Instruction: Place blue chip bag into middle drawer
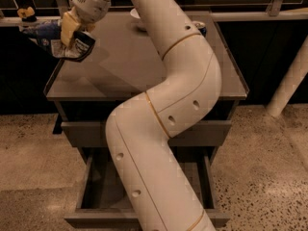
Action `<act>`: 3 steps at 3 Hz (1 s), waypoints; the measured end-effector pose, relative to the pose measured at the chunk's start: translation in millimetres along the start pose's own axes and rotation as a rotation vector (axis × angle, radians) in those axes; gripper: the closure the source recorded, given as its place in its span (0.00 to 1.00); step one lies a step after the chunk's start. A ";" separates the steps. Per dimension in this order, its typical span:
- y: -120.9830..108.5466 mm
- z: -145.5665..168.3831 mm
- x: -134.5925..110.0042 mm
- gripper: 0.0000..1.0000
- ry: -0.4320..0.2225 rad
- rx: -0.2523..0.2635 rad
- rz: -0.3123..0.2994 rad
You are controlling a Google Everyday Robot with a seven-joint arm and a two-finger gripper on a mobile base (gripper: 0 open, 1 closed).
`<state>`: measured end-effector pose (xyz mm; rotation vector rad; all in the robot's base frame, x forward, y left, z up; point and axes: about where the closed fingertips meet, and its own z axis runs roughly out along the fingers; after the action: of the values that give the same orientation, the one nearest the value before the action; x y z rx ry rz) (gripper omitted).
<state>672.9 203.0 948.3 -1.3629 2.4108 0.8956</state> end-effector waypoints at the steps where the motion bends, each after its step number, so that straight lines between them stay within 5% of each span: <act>1: 15.0 -19.3 0.6 1.00 -0.010 -0.012 0.059; 2: 29.0 -79.3 11.9 1.00 -0.080 0.055 0.116; 3: 32.2 -136.2 49.0 1.00 -0.160 0.104 0.220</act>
Offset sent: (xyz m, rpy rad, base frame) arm -0.1664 -0.1563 0.0777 -0.1514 0.0434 -0.1518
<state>632.3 98.1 1045.0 -0.9644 2.4767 0.8793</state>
